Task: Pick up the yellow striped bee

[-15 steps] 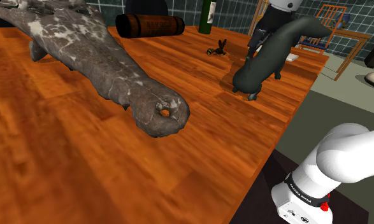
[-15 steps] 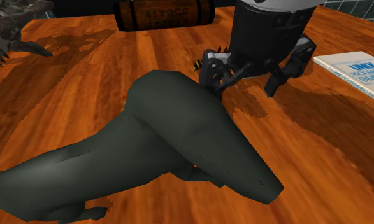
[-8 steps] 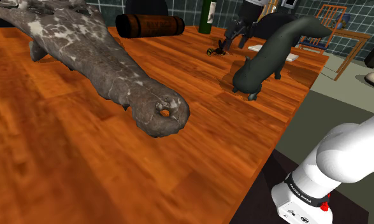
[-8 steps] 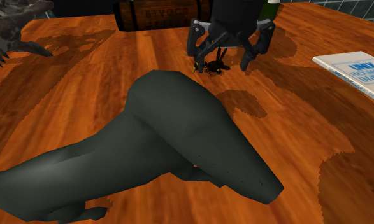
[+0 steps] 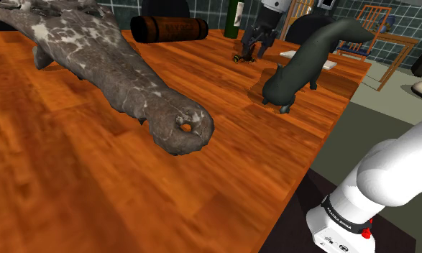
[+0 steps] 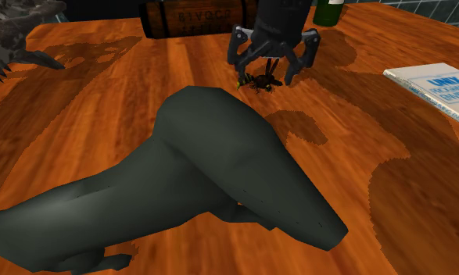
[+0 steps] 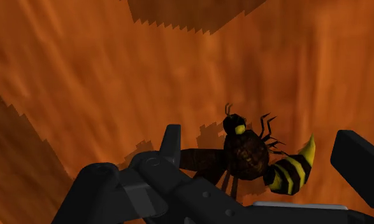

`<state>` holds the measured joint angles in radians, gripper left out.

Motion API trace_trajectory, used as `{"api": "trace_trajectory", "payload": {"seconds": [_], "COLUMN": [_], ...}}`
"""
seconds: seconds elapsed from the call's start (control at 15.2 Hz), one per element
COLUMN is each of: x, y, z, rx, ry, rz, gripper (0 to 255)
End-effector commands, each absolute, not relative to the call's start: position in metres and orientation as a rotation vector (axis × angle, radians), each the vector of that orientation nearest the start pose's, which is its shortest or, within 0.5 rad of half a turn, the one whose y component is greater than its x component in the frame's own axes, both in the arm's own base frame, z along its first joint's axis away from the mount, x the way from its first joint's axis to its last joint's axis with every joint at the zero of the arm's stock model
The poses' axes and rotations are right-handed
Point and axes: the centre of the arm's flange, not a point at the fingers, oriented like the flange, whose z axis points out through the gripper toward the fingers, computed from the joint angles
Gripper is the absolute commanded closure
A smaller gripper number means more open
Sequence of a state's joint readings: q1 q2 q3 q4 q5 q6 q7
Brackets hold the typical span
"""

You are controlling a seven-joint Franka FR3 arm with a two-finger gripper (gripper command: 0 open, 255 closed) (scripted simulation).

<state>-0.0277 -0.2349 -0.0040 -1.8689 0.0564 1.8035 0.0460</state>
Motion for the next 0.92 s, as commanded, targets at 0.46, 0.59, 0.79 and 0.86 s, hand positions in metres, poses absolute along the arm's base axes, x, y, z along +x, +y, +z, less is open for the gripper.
{"api": "trace_trajectory", "payload": {"seconds": [0.46,0.59,0.79,0.86], "x": [0.4990,0.4991,0.4986,0.4986], "y": [-0.0114,-0.0121,-0.0121,-0.0111], "z": [0.6073,0.6068,0.6078,0.6079], "rx": [-3.069,-3.069,-3.069,-3.069], "ry": [0.133,0.133,0.133,0.133], "rz": [-0.261,-0.261,-0.261,-0.261], "gripper": [255,255,255,255]}}
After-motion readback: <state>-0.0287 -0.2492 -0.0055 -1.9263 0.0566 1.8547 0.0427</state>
